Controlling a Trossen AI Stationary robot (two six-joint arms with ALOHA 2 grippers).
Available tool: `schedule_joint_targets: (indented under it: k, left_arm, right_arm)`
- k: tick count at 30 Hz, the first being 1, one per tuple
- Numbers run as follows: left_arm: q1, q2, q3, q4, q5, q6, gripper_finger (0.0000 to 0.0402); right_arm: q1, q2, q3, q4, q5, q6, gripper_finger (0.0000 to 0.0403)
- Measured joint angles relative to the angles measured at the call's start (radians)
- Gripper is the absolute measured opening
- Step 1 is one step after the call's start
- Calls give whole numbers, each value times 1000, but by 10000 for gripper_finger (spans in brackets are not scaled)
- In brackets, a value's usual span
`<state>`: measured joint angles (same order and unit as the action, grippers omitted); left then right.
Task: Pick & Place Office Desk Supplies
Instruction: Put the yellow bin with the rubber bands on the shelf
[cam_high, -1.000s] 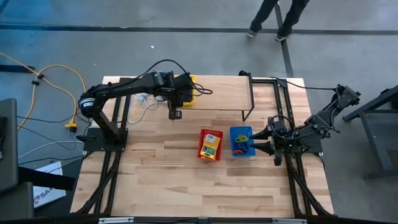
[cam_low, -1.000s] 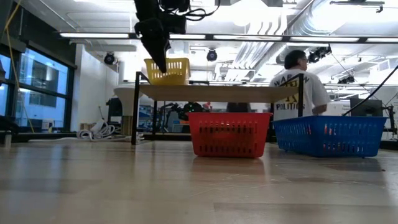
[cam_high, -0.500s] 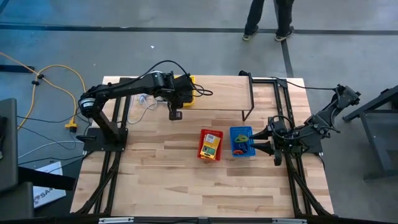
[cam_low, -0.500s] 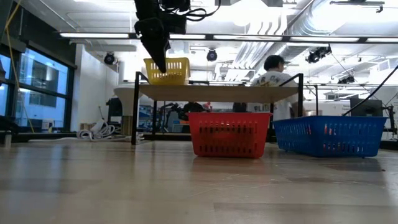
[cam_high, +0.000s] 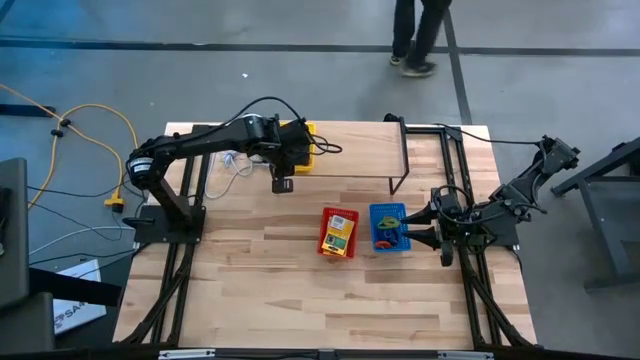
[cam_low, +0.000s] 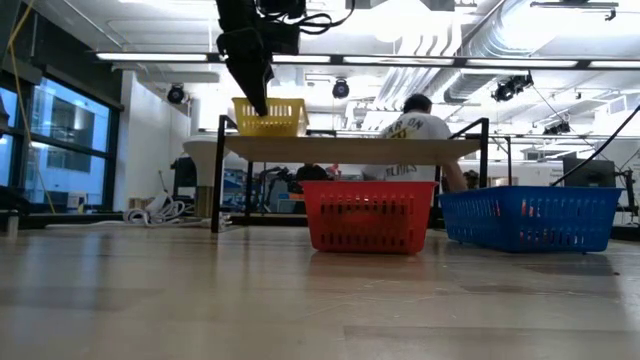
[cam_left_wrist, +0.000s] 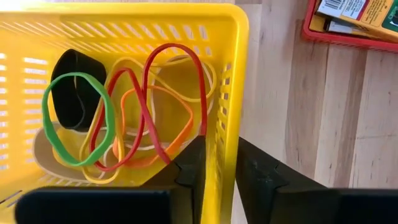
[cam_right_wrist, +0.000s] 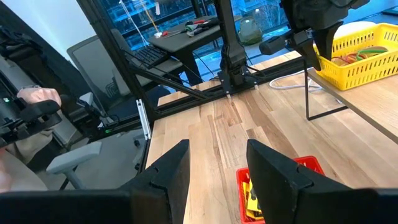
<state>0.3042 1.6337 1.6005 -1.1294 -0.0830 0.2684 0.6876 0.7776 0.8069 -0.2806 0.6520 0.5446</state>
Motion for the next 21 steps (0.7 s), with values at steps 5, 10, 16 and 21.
schedule_joint_targets:
  k: [5,10,16,21]
  left_arm:
    - [0,0,0,3,0,0,76]
    - [0,0,-1,7,-11,1,76]
    - [0,0,8,7,-21,12,76]
    - [-8,-1,32,4,-19,19,77]
  right_arm:
    - [0,0,0,0,0,0,146]
    - [0,0,0,0,0,0,146]
    - [0,0,0,0,0,0,146]
    - [0,0,0,0,0,0,146]
